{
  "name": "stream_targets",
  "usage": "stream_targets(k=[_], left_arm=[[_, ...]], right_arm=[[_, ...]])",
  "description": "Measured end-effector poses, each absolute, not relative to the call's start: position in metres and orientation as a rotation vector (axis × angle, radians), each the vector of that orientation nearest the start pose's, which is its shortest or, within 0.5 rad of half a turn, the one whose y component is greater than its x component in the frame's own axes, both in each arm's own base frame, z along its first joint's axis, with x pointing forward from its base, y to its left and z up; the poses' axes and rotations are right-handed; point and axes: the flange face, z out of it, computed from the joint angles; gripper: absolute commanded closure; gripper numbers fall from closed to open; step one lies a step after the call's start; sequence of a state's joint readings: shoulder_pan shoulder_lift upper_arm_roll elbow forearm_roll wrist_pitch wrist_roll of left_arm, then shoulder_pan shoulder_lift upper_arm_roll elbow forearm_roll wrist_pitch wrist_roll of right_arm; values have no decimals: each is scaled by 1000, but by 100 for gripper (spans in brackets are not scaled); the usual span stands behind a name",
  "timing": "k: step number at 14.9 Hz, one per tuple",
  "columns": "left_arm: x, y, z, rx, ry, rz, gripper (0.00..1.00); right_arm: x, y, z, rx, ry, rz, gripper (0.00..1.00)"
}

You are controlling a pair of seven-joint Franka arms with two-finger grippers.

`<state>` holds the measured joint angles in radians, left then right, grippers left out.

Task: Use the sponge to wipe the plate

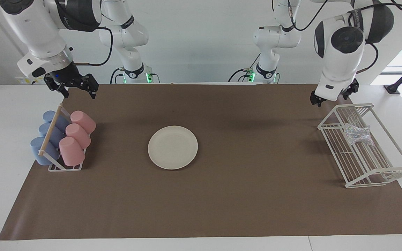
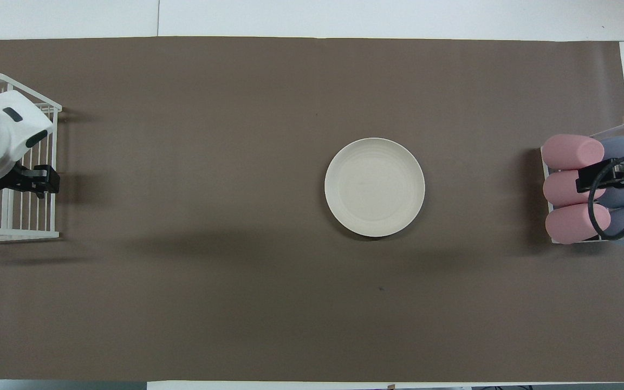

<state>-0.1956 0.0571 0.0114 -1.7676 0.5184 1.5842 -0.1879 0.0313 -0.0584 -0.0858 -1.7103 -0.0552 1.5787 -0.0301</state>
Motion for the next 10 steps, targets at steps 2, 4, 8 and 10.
stream_targets(k=[2,4,8,10], left_arm=[[577,-56,476,-2456,165,183,0],[593,-52,446,-2336,229,186,0],[614,-43,401,-2146,327,207,0],[619,-40,389,-2120,346,210,7]], right_arm=[[532,-36,591,-3186,43,120,0],[532,-36,591,-3186,63,120,0],[532,-36,591,-3185,181,119,0],[532,-36,589,-3176,327,122,0]])
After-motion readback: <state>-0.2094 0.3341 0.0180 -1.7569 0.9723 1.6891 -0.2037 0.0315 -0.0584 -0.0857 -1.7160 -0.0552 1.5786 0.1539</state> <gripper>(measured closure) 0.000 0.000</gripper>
